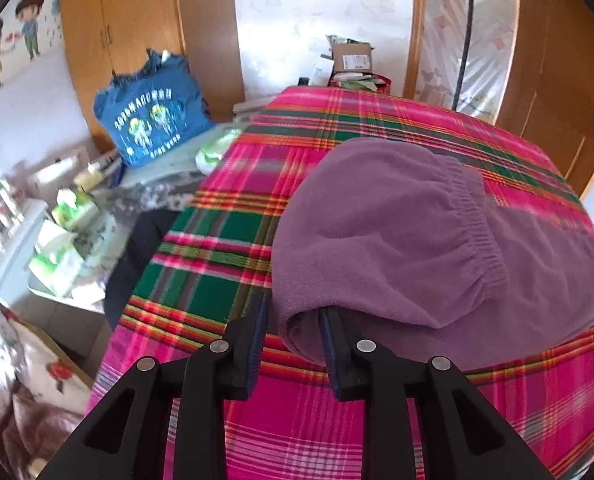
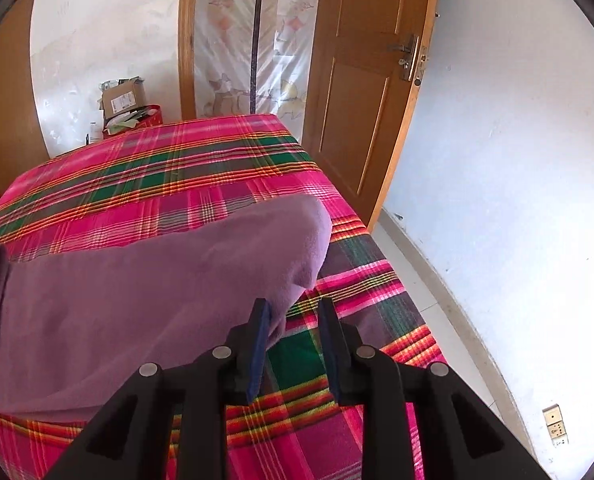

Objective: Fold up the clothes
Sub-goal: 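Lay the pants flat on the plaid sheet and open both grippers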

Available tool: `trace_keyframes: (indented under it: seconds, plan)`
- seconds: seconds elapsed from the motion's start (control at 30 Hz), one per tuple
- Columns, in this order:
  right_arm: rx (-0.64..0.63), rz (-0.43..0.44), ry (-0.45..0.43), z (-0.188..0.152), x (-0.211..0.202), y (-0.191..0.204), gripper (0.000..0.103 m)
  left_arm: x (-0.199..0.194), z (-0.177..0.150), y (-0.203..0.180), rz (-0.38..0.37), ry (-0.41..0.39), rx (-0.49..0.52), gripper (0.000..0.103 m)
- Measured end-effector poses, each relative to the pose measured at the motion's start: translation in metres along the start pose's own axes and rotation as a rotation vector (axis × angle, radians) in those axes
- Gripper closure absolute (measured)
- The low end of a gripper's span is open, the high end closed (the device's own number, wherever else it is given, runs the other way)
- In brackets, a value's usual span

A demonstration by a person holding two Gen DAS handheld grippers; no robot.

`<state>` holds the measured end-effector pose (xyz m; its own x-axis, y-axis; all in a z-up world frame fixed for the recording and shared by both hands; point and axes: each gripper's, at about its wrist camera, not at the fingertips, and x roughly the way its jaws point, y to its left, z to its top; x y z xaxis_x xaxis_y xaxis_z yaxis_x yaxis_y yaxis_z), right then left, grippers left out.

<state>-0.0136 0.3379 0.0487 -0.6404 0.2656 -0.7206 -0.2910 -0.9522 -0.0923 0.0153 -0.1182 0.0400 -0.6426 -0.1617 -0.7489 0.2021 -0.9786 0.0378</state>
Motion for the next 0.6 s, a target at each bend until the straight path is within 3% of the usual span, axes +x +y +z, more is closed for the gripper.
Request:
trace_keyframes:
  seconds: [0.2, 0.33, 0.4, 0.47, 0.6]
  plan:
    - [-0.043, -0.008, -0.028, -0.004, -0.012, 0.013, 0.078, -0.006, 0.001, -0.008, -0.012, -0.014, 0.042, 0.076]
    - [-0.136, 0.021, -0.124, -0.009, -0.033, 0.036, 0.078, -0.016, 0.005, -0.012, -0.070, -0.038, 0.080, 0.073]
    - [-0.216, 0.062, -0.169, -0.013, -0.044, 0.056, 0.078, -0.024, 0.008, -0.015, -0.106, -0.071, 0.104, 0.066]
    - [-0.257, 0.123, -0.164, -0.015, -0.046, 0.072, 0.078, -0.031, 0.010, -0.021, -0.138, -0.105, 0.138, 0.052]
    - [-0.338, 0.240, -0.122, -0.025, -0.044, 0.104, 0.078, -0.039, 0.012, -0.044, -0.201, -0.132, 0.267, 0.049]
